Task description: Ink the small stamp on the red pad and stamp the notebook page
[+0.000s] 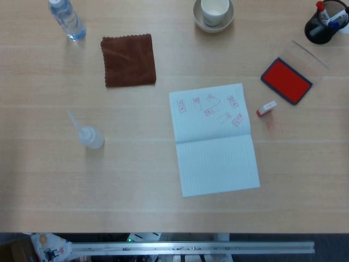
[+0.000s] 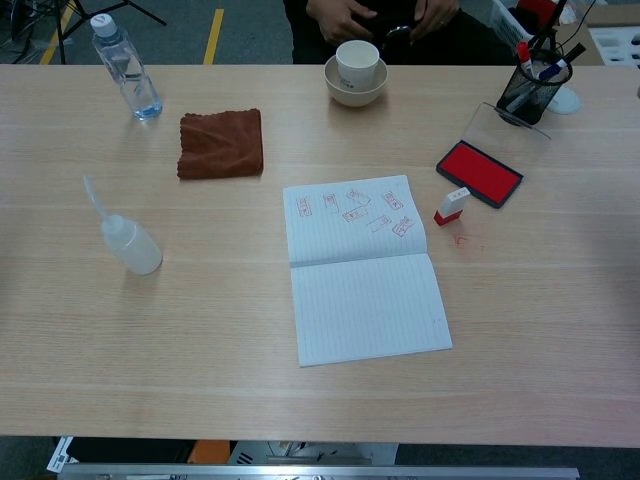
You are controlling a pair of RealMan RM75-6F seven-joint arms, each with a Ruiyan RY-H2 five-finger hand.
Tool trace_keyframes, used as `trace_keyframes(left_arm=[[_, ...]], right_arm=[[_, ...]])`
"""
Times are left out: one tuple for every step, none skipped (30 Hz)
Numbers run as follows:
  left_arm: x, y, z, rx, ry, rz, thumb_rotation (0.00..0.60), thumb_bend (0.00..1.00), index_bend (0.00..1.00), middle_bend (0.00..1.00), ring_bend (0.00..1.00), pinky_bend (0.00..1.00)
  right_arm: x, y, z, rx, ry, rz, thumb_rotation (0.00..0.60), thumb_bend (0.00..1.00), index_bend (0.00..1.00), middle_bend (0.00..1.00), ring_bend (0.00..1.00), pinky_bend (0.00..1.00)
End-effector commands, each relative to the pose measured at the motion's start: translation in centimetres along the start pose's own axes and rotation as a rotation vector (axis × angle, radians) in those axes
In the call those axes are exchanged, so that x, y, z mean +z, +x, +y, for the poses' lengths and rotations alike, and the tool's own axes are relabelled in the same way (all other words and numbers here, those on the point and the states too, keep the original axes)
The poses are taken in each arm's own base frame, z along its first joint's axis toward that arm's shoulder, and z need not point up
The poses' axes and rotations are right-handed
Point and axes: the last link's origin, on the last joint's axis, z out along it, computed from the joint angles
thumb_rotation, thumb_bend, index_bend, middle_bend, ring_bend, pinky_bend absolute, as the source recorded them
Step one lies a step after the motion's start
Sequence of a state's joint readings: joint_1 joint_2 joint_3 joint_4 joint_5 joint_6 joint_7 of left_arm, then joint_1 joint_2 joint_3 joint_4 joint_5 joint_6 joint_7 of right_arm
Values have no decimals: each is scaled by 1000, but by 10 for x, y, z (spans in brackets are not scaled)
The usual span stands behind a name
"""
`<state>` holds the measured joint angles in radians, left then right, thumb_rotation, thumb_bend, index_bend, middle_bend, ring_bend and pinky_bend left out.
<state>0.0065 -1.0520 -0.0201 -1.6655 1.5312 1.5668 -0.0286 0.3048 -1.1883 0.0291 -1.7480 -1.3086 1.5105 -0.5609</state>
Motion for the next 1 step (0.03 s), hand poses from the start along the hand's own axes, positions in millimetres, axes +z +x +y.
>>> trace_keyframes(left_arm=[[1, 0, 1, -1, -4, 0, 600, 340, 124, 84, 22, 52]], right_arm=[[-16, 5, 12, 4, -34, -2, 600, 312, 444, 402, 238, 163]])
